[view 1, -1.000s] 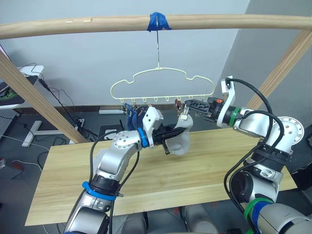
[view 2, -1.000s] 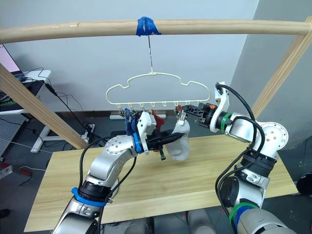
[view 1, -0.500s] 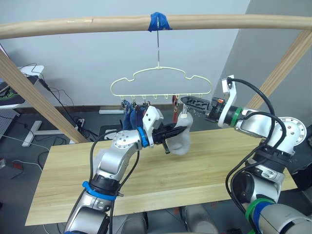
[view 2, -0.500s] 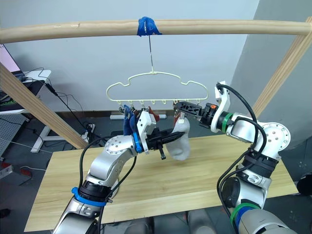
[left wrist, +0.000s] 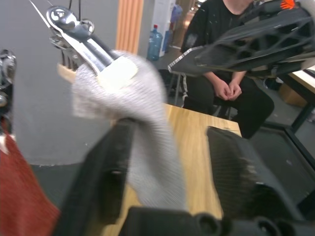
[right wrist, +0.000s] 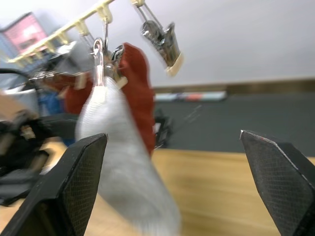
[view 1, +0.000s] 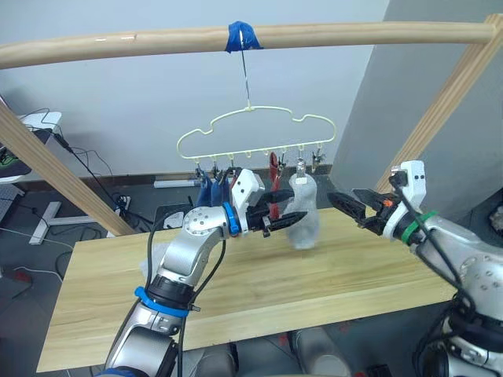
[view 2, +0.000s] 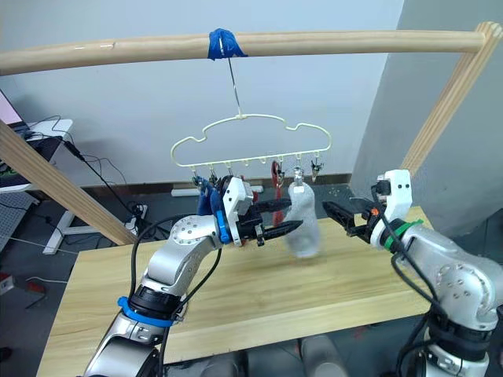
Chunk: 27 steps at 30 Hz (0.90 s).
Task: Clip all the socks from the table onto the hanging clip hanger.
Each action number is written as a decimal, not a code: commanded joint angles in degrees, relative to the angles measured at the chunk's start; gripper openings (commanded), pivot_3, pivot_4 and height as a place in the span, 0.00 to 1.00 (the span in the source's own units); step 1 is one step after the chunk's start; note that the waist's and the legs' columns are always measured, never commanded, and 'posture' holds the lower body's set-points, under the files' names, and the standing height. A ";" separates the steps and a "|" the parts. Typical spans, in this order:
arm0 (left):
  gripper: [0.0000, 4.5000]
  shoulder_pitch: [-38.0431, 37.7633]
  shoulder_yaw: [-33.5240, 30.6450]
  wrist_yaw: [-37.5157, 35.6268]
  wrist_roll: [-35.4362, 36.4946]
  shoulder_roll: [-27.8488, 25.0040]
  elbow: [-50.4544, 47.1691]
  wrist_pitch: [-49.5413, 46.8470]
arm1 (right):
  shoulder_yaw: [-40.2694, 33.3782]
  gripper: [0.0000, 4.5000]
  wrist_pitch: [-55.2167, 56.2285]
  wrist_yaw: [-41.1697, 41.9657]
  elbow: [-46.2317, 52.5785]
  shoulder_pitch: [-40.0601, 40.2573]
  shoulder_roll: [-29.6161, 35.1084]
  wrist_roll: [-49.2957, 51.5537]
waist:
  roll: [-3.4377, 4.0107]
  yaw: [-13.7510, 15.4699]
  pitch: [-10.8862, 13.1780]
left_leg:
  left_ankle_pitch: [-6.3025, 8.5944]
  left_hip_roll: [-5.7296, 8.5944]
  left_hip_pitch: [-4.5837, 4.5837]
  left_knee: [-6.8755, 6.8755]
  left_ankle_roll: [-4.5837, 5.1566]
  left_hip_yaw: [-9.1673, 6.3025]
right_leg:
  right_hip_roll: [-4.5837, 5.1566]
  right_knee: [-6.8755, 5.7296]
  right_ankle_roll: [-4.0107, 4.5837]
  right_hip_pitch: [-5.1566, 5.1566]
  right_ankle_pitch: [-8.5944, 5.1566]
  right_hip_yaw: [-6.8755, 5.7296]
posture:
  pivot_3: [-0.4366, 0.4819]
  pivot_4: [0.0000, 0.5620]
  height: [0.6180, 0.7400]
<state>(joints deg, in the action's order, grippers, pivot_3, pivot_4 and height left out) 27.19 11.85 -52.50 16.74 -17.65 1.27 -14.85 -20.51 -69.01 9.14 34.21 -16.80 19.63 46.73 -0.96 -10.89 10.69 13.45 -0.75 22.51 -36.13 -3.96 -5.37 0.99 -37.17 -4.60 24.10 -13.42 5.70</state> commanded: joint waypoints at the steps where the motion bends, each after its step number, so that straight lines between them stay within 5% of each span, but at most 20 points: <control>1: 0.90 -0.75 -1.76 -1.33 1.16 -1.77 -2.50 0.50 | 4.23 1.00 9.32 0.32 4.36 2.68 -0.05 -5.20 | 0.00 -0.30 0.00 | 0.00 0.00 0.00 -0.01 0.00 0.01 | 0.00 0.02 -0.01 -0.01 0.01 0.01 | 0.25 0.24 1.00; 3: 0.99 -0.97 -1.92 -1.54 1.23 -2.24 -2.65 0.68 | 5.55 1.00 11.88 0.67 4.44 3.83 -0.08 -6.40 | 0.00 -0.36 0.00 | 0.00 0.00 0.00 0.00 0.00 0.03 | 0.01 0.05 -0.01 -0.01 0.01 0.03 | 0.25 0.24 1.00; 9: 0.99 -7.15 -10.29 -4.05 9.28 -7.90 -12.44 -0.92 | 17.73 1.00 31.46 1.39 4.30 7.89 1.52 -23.32 | 0.01 -0.62 0.00 | 0.01 -0.05 0.01 0.07 0.00 0.03 | 0.00 0.07 0.03 0.06 -0.02 0.02 | 0.27 0.27 1.00; 15: 0.99 -13.59 -16.70 -2.80 18.19 -14.61 -24.29 -8.91 | 22.75 1.00 39.00 -0.40 0.08 6.50 -2.18 -30.40 | -0.02 0.00 0.01 | 0.00 -0.07 -0.06 0.03 0.00 0.01 | -0.01 0.04 0.03 -0.02 -0.01 0.00 | 0.31 0.29 1.00; 18: 1.00 -16.17 -18.59 0.29 19.28 -15.61 -28.26 -10.56 | 23.35 0.86 41.76 -1.23 -3.34 5.47 -4.06 -33.15 | -0.06 0.75 0.03 | 0.00 -0.02 -0.04 0.01 0.00 0.00 | 0.03 0.10 0.03 -0.05 -0.02 0.01 | 0.33 0.29 1.00; 24: 1.00 -18.29 -19.43 4.52 20.75 -15.58 -32.37 -12.40 | 23.89 0.38 43.74 -2.03 -6.68 4.01 -6.10 -36.55 | -0.10 1.83 0.06 | 0.00 -0.03 -0.04 0.05 0.00 -0.02 | 0.02 0.07 0.05 -0.01 -0.02 -0.02 | 0.36 0.31 1.00; 27: 1.00 -19.71 -19.71 7.57 21.66 -14.94 -35.62 -13.37 | 24.54 0.38 45.24 -2.93 -9.63 2.20 -8.02 -38.31 | -0.10 1.93 0.06 | 0.01 -0.03 -0.05 0.04 0.00 0.00 | 0.02 0.06 0.06 -0.02 -0.01 0.01 | 0.37 0.31 1.00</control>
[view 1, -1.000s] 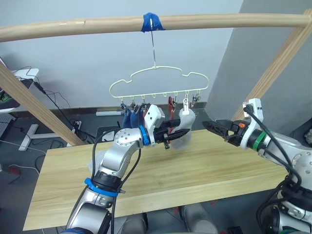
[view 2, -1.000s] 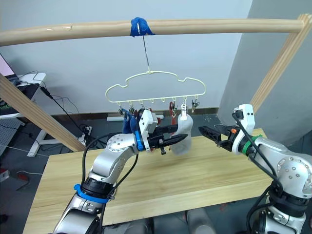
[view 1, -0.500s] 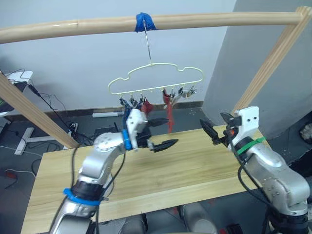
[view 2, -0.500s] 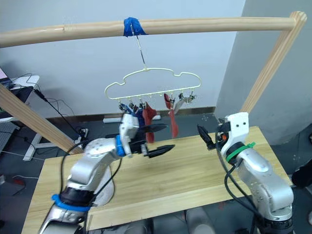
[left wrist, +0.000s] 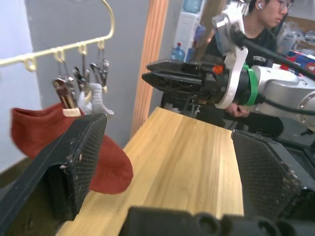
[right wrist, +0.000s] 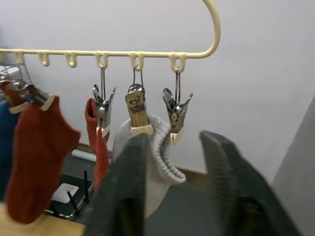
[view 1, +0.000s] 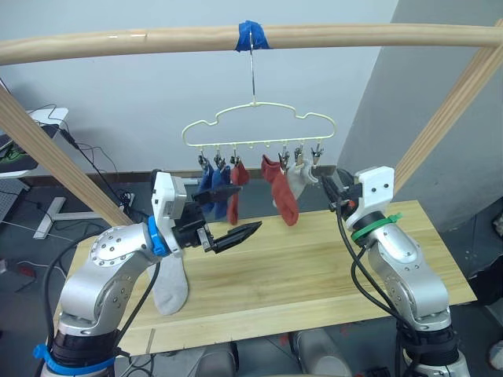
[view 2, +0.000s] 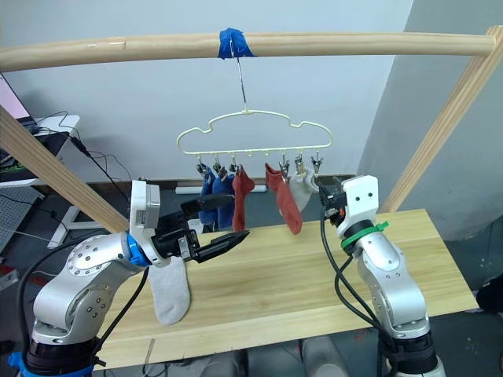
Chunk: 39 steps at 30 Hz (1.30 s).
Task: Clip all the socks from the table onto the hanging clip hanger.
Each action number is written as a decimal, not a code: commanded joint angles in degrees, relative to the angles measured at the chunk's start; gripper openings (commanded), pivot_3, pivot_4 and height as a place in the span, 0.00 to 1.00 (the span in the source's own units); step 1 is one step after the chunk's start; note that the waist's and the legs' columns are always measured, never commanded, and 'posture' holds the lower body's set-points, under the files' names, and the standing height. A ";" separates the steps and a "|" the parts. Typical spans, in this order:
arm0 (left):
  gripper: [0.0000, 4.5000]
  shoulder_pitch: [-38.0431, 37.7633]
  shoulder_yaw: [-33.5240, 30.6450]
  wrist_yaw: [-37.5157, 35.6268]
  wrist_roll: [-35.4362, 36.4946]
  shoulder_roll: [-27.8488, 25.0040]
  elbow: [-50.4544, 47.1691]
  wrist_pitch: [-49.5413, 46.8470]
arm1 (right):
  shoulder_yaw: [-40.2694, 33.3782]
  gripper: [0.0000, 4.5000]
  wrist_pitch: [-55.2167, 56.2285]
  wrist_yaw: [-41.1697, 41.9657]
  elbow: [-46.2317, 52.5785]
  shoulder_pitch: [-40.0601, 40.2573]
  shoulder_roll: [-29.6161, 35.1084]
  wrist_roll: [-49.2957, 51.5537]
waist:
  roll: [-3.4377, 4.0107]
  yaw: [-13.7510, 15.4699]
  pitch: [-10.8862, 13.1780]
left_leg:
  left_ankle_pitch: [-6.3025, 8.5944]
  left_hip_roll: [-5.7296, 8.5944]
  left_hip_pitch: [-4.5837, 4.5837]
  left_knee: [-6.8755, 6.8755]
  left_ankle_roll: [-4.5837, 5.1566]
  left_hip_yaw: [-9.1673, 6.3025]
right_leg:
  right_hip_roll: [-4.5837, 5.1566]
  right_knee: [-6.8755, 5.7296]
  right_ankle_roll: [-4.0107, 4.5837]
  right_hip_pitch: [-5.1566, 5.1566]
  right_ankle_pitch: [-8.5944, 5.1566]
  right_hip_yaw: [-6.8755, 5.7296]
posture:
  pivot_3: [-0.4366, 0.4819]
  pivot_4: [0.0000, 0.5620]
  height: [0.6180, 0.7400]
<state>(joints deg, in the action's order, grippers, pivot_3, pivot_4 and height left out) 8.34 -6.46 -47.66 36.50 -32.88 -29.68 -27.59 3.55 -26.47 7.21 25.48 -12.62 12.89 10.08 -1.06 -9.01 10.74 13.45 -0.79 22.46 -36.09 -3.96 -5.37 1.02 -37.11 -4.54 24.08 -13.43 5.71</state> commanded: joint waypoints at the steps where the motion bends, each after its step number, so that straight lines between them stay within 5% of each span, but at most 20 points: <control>1: 1.00 -1.04 -1.45 3.49 2.22 0.41 -5.24 -0.90 | 0.47 0.38 3.07 -1.17 -1.54 -2.31 -1.67 -2.21 | 0.00 0.26 0.00 | 0.00 0.00 -0.01 0.00 0.00 0.00 | 0.00 0.00 0.00 0.00 0.00 0.00 | 0.38 0.31 1.00; 39: 1.00 0.87 -0.08 5.88 1.85 0.08 -5.40 -0.98 | -1.79 0.38 8.55 -5.79 -17.36 -12.23 -9.54 -8.94 | -0.01 1.63 0.01 | 0.00 0.00 0.00 0.01 0.00 -0.03 | -0.01 0.01 0.08 0.00 0.02 -0.05 | 0.41 0.31 1.00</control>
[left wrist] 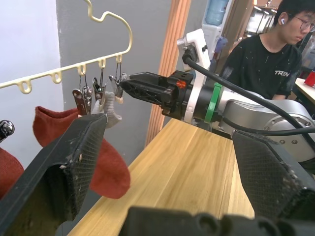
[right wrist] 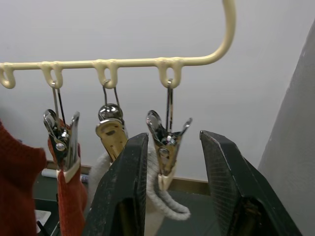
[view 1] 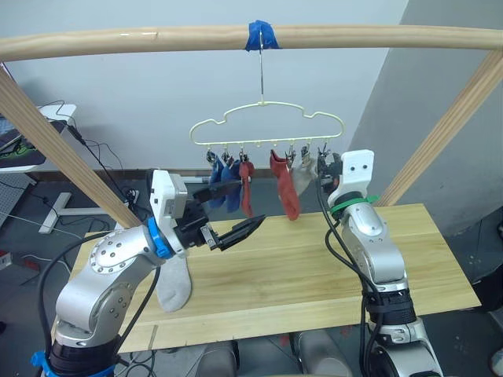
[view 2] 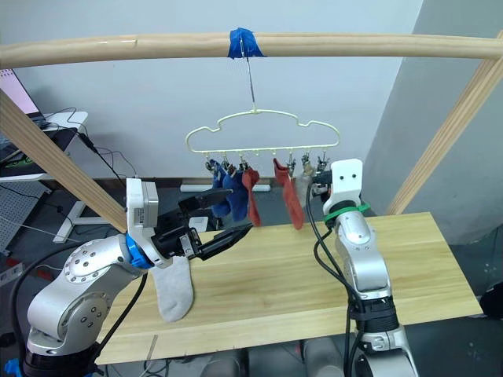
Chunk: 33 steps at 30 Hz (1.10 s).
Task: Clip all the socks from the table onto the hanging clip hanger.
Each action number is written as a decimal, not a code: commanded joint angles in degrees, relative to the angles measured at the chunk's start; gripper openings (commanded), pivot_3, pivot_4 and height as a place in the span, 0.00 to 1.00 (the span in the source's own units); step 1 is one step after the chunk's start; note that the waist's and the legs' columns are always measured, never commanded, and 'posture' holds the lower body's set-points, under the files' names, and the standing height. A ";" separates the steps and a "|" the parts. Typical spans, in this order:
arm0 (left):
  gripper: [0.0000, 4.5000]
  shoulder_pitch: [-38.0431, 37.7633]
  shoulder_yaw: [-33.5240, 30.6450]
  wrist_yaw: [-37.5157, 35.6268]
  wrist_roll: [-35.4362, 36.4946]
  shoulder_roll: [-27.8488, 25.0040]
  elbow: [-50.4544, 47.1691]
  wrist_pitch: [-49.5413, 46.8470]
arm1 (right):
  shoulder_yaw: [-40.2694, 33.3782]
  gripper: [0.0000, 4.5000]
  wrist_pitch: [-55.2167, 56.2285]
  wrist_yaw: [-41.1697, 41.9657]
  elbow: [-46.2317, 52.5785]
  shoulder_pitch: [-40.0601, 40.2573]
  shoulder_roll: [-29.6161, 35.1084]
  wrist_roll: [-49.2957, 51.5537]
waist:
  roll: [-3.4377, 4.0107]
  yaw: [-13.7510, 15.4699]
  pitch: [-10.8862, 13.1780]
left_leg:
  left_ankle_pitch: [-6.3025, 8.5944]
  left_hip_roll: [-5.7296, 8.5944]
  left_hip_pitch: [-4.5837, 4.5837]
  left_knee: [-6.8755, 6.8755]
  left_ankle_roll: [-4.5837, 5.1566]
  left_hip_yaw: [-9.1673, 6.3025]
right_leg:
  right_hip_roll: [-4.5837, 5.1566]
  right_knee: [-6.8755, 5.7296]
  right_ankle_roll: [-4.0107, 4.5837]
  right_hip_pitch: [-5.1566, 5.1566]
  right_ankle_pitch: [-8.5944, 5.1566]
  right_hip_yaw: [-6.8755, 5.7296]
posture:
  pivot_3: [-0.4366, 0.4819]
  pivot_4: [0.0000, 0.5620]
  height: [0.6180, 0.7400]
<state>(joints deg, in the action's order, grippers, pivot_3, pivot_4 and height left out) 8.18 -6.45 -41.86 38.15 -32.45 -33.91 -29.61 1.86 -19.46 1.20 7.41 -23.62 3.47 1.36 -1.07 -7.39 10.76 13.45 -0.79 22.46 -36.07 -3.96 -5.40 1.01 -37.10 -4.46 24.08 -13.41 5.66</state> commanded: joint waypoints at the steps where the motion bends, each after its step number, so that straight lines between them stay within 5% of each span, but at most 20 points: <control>1: 1.00 1.03 -0.03 0.09 0.20 -0.31 -1.20 1.02 | -0.01 0.38 1.67 0.26 0.46 -1.44 -0.17 -0.27 | 0.00 0.00 0.00 | 0.00 0.00 0.00 0.00 0.00 0.00 | 0.00 0.00 0.00 0.00 0.00 0.00 | 0.41 0.31 1.00; 33: 1.00 0.30 -0.57 -0.35 0.85 0.30 -1.61 3.24 | 0.25 0.38 4.17 -0.78 -4.61 -5.30 -2.26 -1.48 | 0.00 0.03 0.00 | 0.00 0.00 0.01 0.00 0.00 -0.01 | 0.00 0.00 0.00 0.00 0.01 -0.01 | 0.43 0.28 1.00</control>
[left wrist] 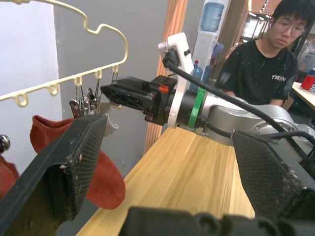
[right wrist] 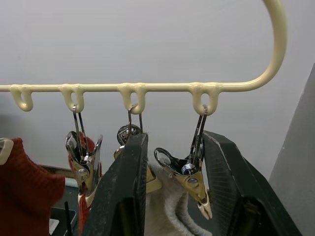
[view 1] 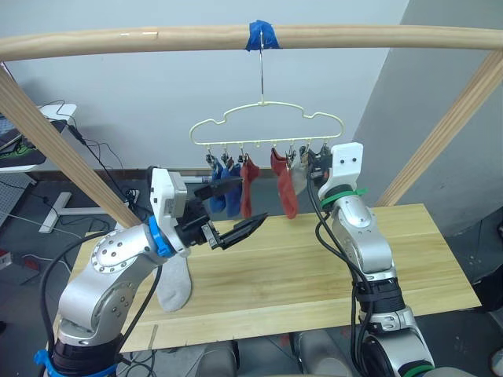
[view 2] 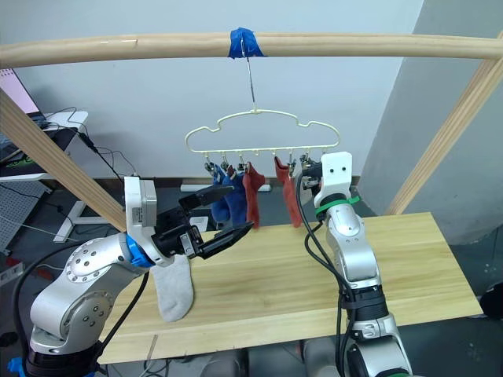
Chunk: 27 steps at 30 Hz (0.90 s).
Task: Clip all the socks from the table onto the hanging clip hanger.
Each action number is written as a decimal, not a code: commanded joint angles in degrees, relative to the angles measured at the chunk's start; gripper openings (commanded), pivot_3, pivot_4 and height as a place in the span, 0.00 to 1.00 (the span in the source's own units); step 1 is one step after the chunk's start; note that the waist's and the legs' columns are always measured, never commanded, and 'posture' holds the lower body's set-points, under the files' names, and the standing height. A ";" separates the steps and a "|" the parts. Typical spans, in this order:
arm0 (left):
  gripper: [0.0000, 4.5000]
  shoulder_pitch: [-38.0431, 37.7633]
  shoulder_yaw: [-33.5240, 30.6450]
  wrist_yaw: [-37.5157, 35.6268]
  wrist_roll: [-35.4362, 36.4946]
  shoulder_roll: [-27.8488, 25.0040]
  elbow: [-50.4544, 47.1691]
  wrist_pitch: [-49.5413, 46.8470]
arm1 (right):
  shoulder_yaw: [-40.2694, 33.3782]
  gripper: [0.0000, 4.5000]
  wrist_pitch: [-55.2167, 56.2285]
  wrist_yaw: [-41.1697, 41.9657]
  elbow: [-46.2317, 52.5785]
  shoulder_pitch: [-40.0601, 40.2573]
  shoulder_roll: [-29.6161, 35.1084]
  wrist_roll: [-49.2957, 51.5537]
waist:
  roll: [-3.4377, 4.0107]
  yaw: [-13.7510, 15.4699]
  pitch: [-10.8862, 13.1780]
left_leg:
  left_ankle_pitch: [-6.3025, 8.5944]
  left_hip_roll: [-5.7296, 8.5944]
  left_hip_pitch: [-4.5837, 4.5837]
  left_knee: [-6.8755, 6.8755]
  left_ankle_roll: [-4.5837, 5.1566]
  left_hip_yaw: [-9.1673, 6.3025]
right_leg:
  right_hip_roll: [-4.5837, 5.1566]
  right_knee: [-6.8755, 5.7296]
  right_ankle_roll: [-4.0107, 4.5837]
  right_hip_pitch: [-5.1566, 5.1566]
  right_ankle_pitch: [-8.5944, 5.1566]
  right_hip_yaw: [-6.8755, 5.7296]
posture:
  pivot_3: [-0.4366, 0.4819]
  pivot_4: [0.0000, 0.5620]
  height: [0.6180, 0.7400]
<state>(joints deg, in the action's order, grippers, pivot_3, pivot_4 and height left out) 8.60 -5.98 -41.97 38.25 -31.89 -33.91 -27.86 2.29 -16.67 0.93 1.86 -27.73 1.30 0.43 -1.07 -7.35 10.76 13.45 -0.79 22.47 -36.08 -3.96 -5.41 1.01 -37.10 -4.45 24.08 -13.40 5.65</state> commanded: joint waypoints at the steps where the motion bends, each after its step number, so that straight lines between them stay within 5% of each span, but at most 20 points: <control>1: 1.00 -0.18 -1.01 -0.22 0.61 -0.27 -1.57 1.56 | -0.27 0.38 1.32 -0.54 0.86 -1.23 -0.13 -0.54 | 0.00 0.00 0.00 | 0.00 0.00 0.00 0.00 0.00 0.00 | 0.00 0.00 0.00 0.00 0.00 0.00 | 0.43 0.28 1.00; 27: 1.00 0.16 -0.40 1.19 0.29 -0.14 -1.40 1.21 | -0.99 0.38 1.13 -1.27 -0.68 -1.94 -0.18 -1.30 | 0.00 0.21 0.00 | 0.00 0.00 0.00 0.00 0.00 0.00 | 0.00 0.00 0.00 0.00 0.00 0.00 | 0.43 0.29 1.00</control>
<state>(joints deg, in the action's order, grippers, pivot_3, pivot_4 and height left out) 8.20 -5.97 -40.93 38.16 -32.00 -33.90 -27.42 1.77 -16.67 -0.03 -0.13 -28.35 1.31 -0.96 -1.07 -7.14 10.76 13.45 -0.79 22.47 -36.08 -3.96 -5.41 1.01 -37.10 -4.45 24.08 -13.40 5.66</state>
